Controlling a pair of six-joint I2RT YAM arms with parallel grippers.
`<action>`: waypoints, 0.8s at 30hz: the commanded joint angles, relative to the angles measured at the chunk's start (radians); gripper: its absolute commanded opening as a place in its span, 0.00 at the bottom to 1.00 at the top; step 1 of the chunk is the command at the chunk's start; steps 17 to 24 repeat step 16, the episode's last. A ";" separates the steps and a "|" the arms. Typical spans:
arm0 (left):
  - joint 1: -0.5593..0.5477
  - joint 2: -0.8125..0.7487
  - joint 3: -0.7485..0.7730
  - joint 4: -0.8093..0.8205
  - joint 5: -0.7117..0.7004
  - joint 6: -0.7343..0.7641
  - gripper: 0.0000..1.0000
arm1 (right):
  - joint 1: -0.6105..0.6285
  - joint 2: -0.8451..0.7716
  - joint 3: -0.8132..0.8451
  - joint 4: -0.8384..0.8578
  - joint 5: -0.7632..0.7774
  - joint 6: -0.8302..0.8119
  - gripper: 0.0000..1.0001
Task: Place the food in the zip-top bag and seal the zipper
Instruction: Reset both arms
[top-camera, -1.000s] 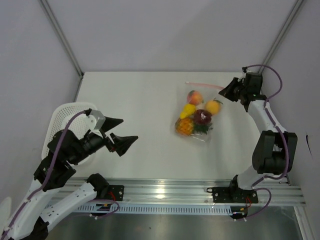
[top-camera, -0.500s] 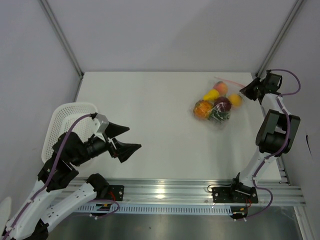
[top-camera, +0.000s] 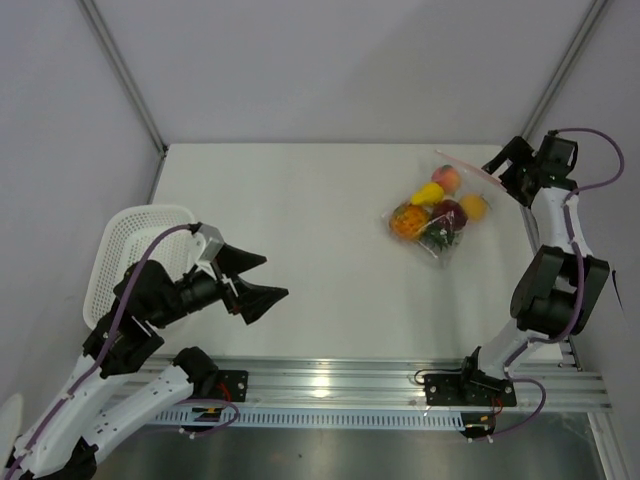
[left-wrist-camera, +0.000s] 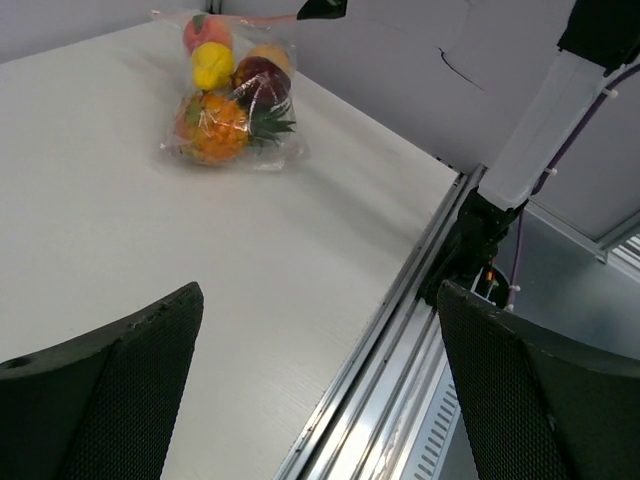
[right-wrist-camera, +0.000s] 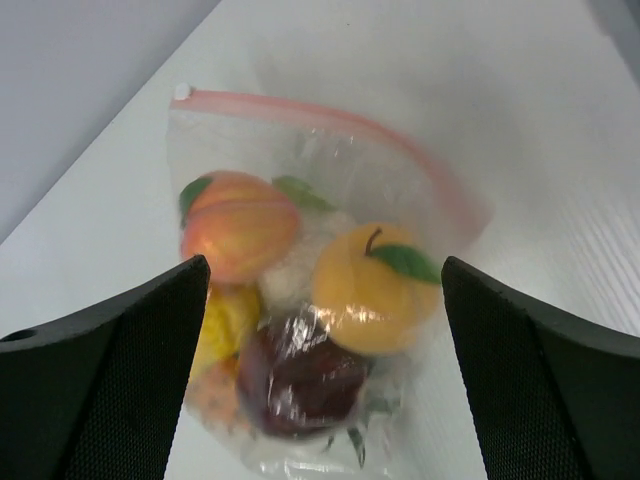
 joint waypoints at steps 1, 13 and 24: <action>0.005 0.020 -0.019 0.069 0.030 -0.058 1.00 | 0.034 -0.161 0.029 -0.152 0.097 -0.044 1.00; 0.005 0.106 -0.131 0.229 0.020 -0.341 0.99 | 0.753 -0.524 -0.330 -0.355 0.457 0.010 0.99; 0.005 0.138 -0.198 0.345 0.065 -0.412 1.00 | 0.852 -0.693 -0.539 -0.174 0.360 0.079 1.00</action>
